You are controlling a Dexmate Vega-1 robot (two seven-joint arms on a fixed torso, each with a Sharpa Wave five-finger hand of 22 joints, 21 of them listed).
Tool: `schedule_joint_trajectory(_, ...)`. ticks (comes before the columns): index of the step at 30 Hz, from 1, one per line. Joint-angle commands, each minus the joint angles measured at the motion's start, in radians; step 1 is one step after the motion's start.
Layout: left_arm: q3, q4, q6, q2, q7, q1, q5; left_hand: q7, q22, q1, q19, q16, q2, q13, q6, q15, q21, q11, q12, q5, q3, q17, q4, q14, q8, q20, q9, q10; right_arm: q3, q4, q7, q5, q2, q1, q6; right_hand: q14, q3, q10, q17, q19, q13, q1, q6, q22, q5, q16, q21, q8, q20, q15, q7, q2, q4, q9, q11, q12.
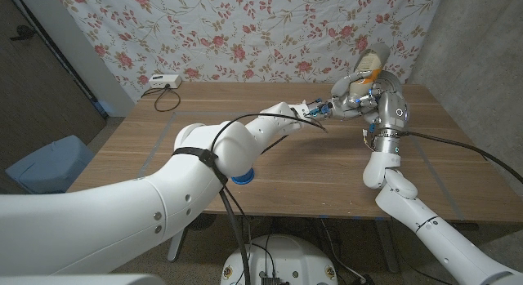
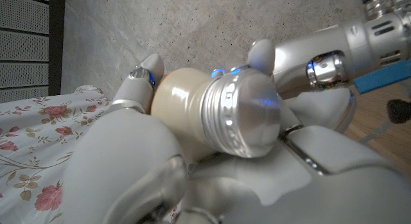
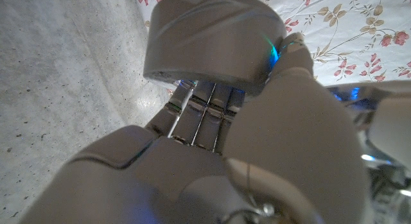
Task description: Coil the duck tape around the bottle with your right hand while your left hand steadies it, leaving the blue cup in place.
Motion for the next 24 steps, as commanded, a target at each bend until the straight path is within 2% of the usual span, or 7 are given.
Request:
schedule_joint_trajectory(1,-0.061,0.043,0.001,0.008,0.042,-0.031,0.049,-0.14,-0.031,-0.266,0.014,0.146,0.215,0.0,0.198,-0.17,-0.034,-0.259,0.488,0.014,0.333,-0.002,0.348,0.155,0.574,-0.072,0.151,0.222,-0.002,0.005,-0.006,-0.009,0.001,0.014,-0.013,0.011,0.007,0.079,0.004,0.004,0.004,0.226,0.119,0.002,0.005,-0.005,0.008,0.008,-0.027,-0.095,-0.113,0.234,-0.004,0.006,-0.076,-0.003)
schedule_joint_trajectory(6,-0.052,0.051,-0.036,0.022,0.019,-0.035,0.063,-0.157,-0.073,-0.366,-0.016,0.138,0.138,-0.002,0.111,-0.167,-0.039,-0.264,0.484,-0.015,0.236,-0.006,0.382,0.116,0.504,-0.077,0.074,0.135,0.001,0.005,-0.009,-0.01,0.0,0.019,-0.017,0.01,0.007,0.08,0.005,0.005,0.005,0.226,0.121,0.002,0.005,-0.007,0.01,0.008,-0.027,-0.094,-0.113,0.235,-0.004,0.005,-0.076,-0.004)
schedule_joint_trajectory(7,-0.041,0.051,-0.039,0.028,0.005,-0.036,0.068,-0.153,-0.082,-0.435,-0.028,0.126,0.086,-0.003,0.062,-0.17,-0.039,-0.261,0.485,-0.066,0.172,-0.016,0.383,0.097,0.412,-0.079,-0.051,0.115,0.002,0.005,-0.01,-0.008,0.0,0.019,-0.014,0.01,0.008,0.08,0.005,0.004,0.005,0.226,0.12,0.002,0.005,-0.007,0.01,0.008,-0.027,-0.095,-0.113,0.235,-0.005,0.005,-0.076,-0.004)
schedule_joint_trajectory(9,-0.015,0.05,-0.06,0.037,-0.018,-0.035,0.076,-0.159,-0.089,-0.515,-0.032,0.094,0.001,-0.003,-0.047,-0.171,-0.043,-0.25,0.484,-0.168,0.103,-0.036,0.373,0.072,0.325,-0.082,-0.157,0.081,0.005,0.004,-0.011,-0.007,0.0,0.02,-0.014,0.012,0.007,0.079,0.007,0.002,0.007,0.226,0.119,0.002,0.005,-0.006,0.01,0.007,-0.028,-0.095,-0.112,0.234,-0.005,0.004,-0.076,-0.004)
schedule_joint_trajectory(16,0.066,0.048,-0.101,0.07,-0.067,-0.04,0.064,-0.164,-0.107,-0.621,-0.046,-0.005,-0.136,-0.005,-0.189,-0.17,-0.074,-0.224,0.482,-0.319,0.021,-0.104,0.349,0.017,0.253,-0.088,-0.23,-0.027,0.005,0.003,-0.016,-0.012,-0.001,0.027,-0.014,0.011,0.007,0.08,0.01,-0.001,0.007,0.225,0.117,0.002,0.004,-0.008,0.012,0.006,-0.029,-0.094,-0.113,0.234,-0.005,0.005,-0.076,-0.007)
schedule_joint_trajectory(19,0.1,0.046,-0.116,0.084,-0.087,-0.04,0.054,-0.091,-0.107,-0.674,-0.049,-0.033,-0.145,-0.017,-0.24,-0.17,-0.083,-0.204,0.475,-0.324,-0.018,-0.136,0.341,0.023,0.181,-0.086,-0.305,-0.046,0.005,0.004,-0.018,-0.013,0.003,0.03,-0.018,0.011,0.007,0.08,0.01,0.001,0.008,0.225,0.118,0.002,0.004,-0.01,0.014,0.007,-0.028,-0.094,-0.113,0.235,-0.005,0.005,-0.076,-0.007)
schedule_joint_trajectory(24,0.163,0.04,-0.157,0.111,-0.113,-0.04,0.038,-0.034,-0.109,-0.741,-0.047,-0.056,-0.16,-0.041,-0.25,-0.169,-0.097,-0.191,0.45,-0.318,-0.103,-0.156,0.31,0.015,0.093,-0.081,-0.409,-0.063,0.015,0.0,-0.027,-0.006,0.007,0.029,-0.017,0.012,0.007,0.082,0.013,0.001,0.006,0.226,0.118,0.002,0.004,-0.01,0.016,0.007,-0.028,-0.095,-0.115,0.235,-0.006,0.006,-0.075,-0.009)
